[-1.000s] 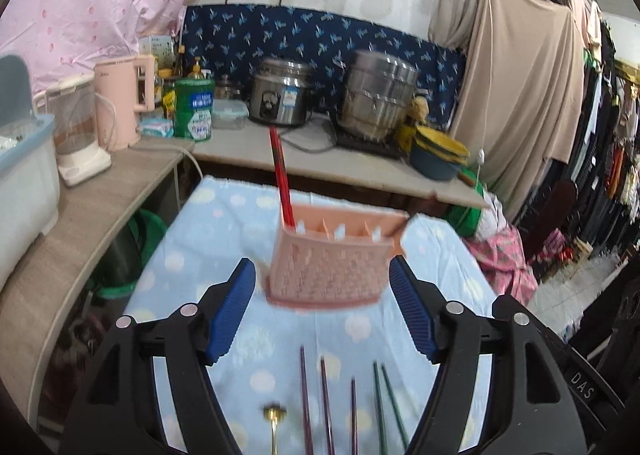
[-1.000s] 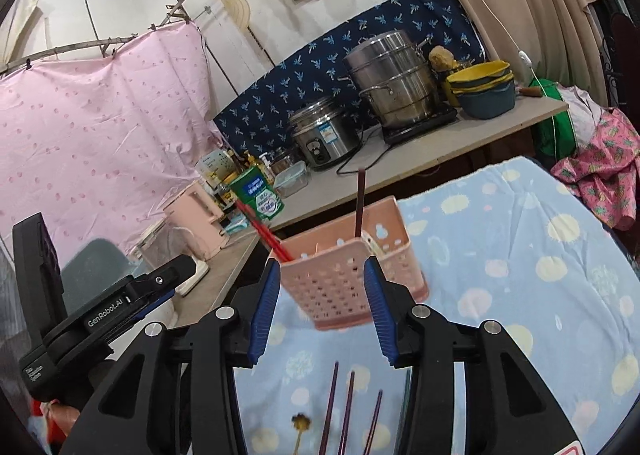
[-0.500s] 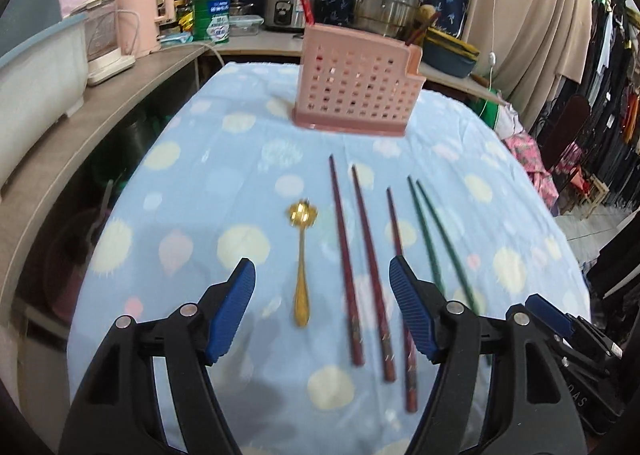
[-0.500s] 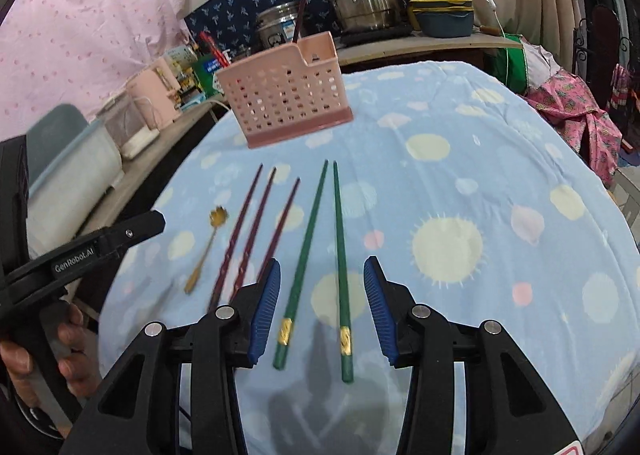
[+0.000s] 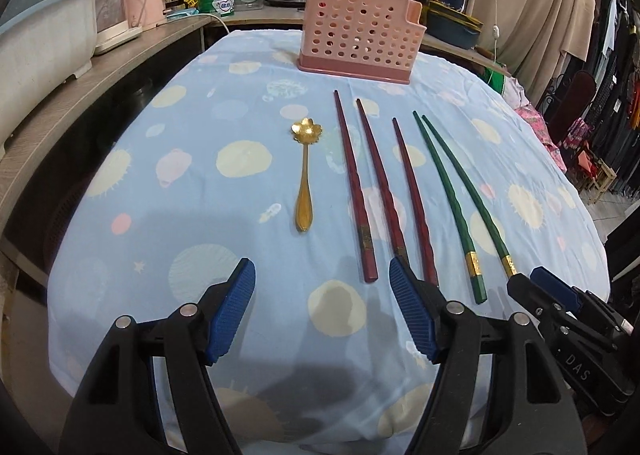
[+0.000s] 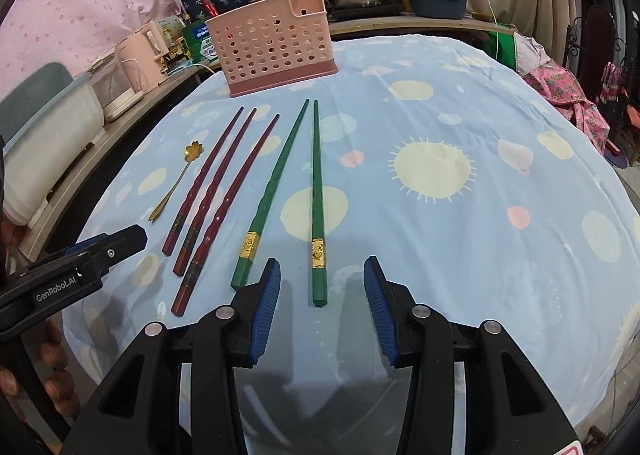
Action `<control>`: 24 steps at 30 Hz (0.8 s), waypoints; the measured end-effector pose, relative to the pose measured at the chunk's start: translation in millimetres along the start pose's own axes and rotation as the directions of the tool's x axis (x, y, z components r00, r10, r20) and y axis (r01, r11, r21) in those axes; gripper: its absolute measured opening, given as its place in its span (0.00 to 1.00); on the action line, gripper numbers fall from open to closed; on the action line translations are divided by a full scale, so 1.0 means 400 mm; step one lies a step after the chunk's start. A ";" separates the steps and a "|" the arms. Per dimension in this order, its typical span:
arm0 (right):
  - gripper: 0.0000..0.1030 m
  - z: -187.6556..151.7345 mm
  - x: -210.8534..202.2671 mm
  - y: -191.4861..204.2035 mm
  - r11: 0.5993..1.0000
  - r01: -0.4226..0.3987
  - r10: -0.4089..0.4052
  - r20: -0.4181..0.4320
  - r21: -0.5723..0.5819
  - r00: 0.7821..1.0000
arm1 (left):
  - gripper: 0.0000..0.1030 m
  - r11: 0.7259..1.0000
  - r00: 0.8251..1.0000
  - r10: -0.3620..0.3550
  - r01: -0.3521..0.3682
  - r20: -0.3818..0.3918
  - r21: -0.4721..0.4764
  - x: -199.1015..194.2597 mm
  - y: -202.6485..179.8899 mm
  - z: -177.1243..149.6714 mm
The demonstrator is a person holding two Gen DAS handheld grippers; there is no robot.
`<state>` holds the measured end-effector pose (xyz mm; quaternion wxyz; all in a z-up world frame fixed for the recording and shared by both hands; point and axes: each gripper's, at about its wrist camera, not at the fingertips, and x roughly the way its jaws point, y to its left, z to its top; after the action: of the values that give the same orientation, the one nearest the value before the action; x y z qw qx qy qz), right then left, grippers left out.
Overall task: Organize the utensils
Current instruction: 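Withdraw both tools and move them over the remaining chopsticks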
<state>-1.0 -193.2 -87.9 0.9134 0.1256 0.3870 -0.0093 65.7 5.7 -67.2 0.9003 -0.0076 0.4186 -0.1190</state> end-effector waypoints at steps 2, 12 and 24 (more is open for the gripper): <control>0.42 0.003 0.004 0.004 1.000 0.005 -0.005 -0.001 -0.004 1.000 | 0.64 1.000 1.000 0.000 0.000 -0.007 -0.001 0.008 -0.003 -0.002; 0.38 0.008 0.022 0.026 0.999 0.017 -0.017 0.007 -0.043 1.000 | 0.54 1.000 1.000 0.022 -0.022 -0.021 0.017 0.046 -0.017 0.000; 0.31 0.013 0.033 0.028 0.998 0.019 -0.019 0.010 -0.051 1.000 | 0.46 0.997 1.000 0.021 -0.020 -0.014 0.070 0.085 -0.059 0.020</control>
<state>13.1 -182.5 -91.5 0.9180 0.0984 0.3842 -0.0087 87.8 -25.5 -84.9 0.8982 0.0291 0.4206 -0.1245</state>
